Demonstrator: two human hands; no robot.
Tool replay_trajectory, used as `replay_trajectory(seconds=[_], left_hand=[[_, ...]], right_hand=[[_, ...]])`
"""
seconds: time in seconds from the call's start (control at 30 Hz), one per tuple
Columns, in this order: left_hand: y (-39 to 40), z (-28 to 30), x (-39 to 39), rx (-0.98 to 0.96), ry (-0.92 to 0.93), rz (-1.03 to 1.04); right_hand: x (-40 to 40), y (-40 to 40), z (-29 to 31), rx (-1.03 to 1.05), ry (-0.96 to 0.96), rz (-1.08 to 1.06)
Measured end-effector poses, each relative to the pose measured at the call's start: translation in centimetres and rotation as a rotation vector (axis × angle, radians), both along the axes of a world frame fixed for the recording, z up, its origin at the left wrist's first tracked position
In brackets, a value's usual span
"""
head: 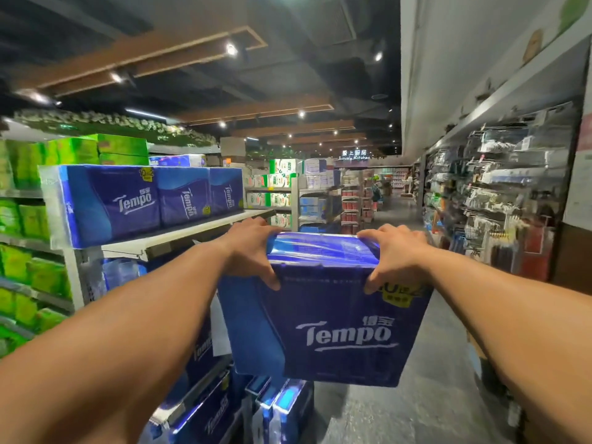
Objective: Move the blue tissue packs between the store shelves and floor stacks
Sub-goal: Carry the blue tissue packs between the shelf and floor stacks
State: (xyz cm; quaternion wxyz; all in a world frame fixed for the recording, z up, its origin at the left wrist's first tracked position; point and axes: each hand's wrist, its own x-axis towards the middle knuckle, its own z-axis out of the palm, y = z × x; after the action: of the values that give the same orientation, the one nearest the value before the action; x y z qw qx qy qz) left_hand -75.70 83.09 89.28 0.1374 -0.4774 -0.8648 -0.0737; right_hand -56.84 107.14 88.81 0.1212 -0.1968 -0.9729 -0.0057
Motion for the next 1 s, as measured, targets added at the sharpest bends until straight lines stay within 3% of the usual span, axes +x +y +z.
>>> replay_trajectory(seconds=[0.3,0.47,0.7,1.0], left_hand=[[13.7,0.6,-14.6,-0.032,0.119,0.127],[19.5,3.4,-23.1,0.085,0.330,0.194],[26.2,4.8,-35.3,0.341,0.675,0.238],[33.4,6.6,-56.0,0.400,0.797,0.325]], right_hand=[[-17.2,15.5,0.3,0.053,0.058,0.098],[-27.3,22.5,3.8,0.171,0.245,0.192],[-41.1,30.0,4.3,0.353,0.587,0.272],[-65.6,38.4,6.9,0.459,0.713,0.372]])
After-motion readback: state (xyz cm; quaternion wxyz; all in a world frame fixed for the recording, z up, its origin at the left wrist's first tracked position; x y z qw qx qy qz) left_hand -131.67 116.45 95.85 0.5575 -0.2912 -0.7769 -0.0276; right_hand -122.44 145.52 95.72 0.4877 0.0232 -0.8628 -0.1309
